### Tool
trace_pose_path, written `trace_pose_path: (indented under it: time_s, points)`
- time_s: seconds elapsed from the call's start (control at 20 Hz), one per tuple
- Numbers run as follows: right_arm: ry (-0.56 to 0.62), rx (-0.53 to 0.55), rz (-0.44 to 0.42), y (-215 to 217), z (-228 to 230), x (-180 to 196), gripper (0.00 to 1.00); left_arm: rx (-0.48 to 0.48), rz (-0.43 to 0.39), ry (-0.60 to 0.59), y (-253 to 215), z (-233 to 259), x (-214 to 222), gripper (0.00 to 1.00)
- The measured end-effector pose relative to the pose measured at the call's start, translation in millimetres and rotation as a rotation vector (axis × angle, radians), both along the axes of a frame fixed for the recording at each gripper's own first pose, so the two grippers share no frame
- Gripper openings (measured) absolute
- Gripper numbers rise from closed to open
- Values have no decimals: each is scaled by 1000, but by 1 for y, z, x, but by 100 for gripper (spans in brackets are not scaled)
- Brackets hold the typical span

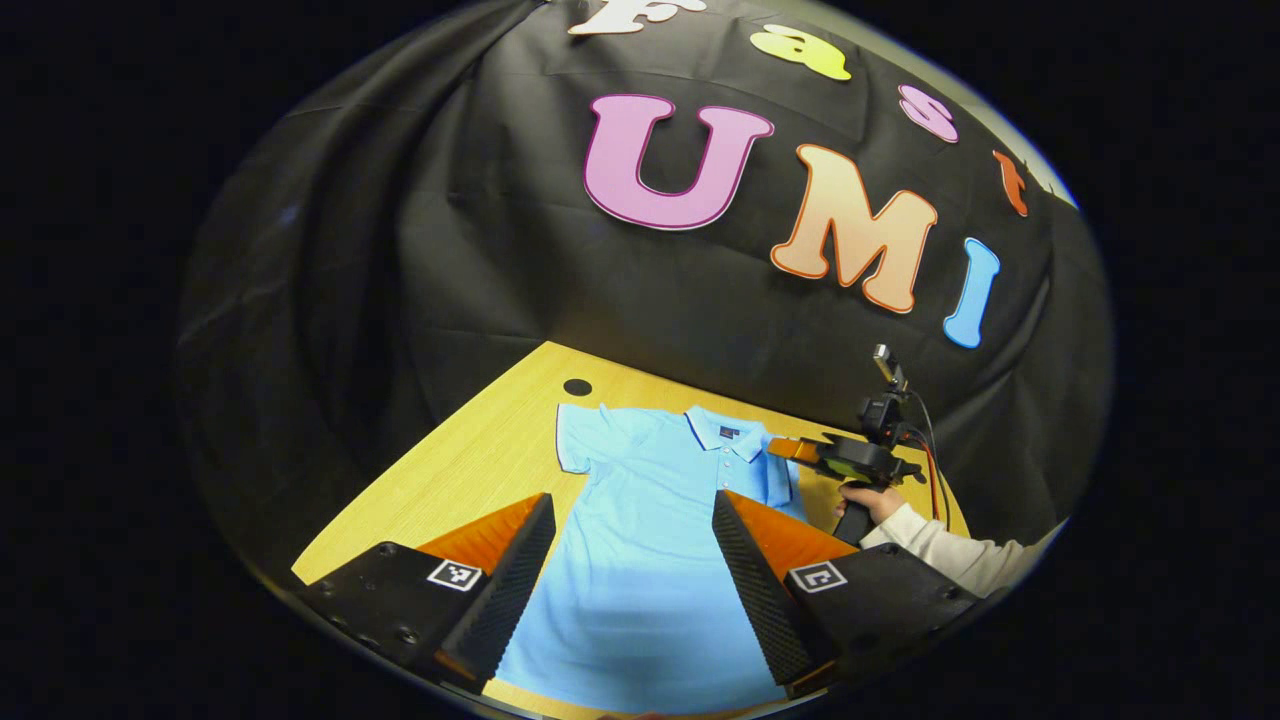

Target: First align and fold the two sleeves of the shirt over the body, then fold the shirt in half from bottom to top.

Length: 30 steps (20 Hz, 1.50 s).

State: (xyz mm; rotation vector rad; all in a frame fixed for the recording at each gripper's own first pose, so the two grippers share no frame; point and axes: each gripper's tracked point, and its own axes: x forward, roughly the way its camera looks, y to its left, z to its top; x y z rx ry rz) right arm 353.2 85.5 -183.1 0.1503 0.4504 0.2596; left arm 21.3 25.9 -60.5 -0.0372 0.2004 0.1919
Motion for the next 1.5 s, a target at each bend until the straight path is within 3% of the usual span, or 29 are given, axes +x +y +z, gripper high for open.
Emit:
trace_pose_path:
  time_s: [0.1, 0.15, 0.2, 0.35, 0.4, 0.45, 0.55, 0.6, 0.7, 0.85, 0.9, 0.95, 1.25, 1.5]
  points:
    - [28, 12, 21, 15, -15, -2, 8, -14, -7, -11, 6, 1, 9, 95]
    - [50, 27, 33, 22, -22, -7, 24, -19, -11, -14, 8, 2, 14, 95]
    - [69, 45, 47, 26, -24, -12, 17, -23, -17, -18, 10, 2, 19, 95]
    - [84, 24, 63, 27, -23, -22, 70, -46, -43, -18, 20, -1, 42, 95]
    - [82, 12, 69, 26, -22, -26, 79, -57, -49, -12, 25, -4, 50, 95]
    - [70, -1, 68, 24, -18, -31, 95, -70, -55, -10, 30, -4, 59, 95]
    - [60, -20, 65, 16, -11, -44, 92, -95, -58, -1, 43, -8, 80, 95]
    - [56, -20, 56, 10, -7, -52, 97, -101, -54, 2, 52, -12, 93, 95]
    - [43, -16, 33, -2, 2, -68, 92, -95, -29, 22, 73, -19, 117, 95]
    - [27, -25, 10, -21, 12, -100, 97, -81, -26, 46, 92, -27, 160, 95]
    - [28, -37, 7, -28, 14, -111, 92, -71, -29, 54, 98, -32, 176, 95]
    - [29, -55, 2, -35, 16, -122, 97, -62, -24, 69, 105, -38, 190, 95]
    - [14, -78, -62, -69, 36, -171, 98, 29, 12, 199, 145, -91, 255, 94]
    - [-12, -80, -133, -101, 55, -184, 97, 96, 24, 272, 156, -124, 283, 94]
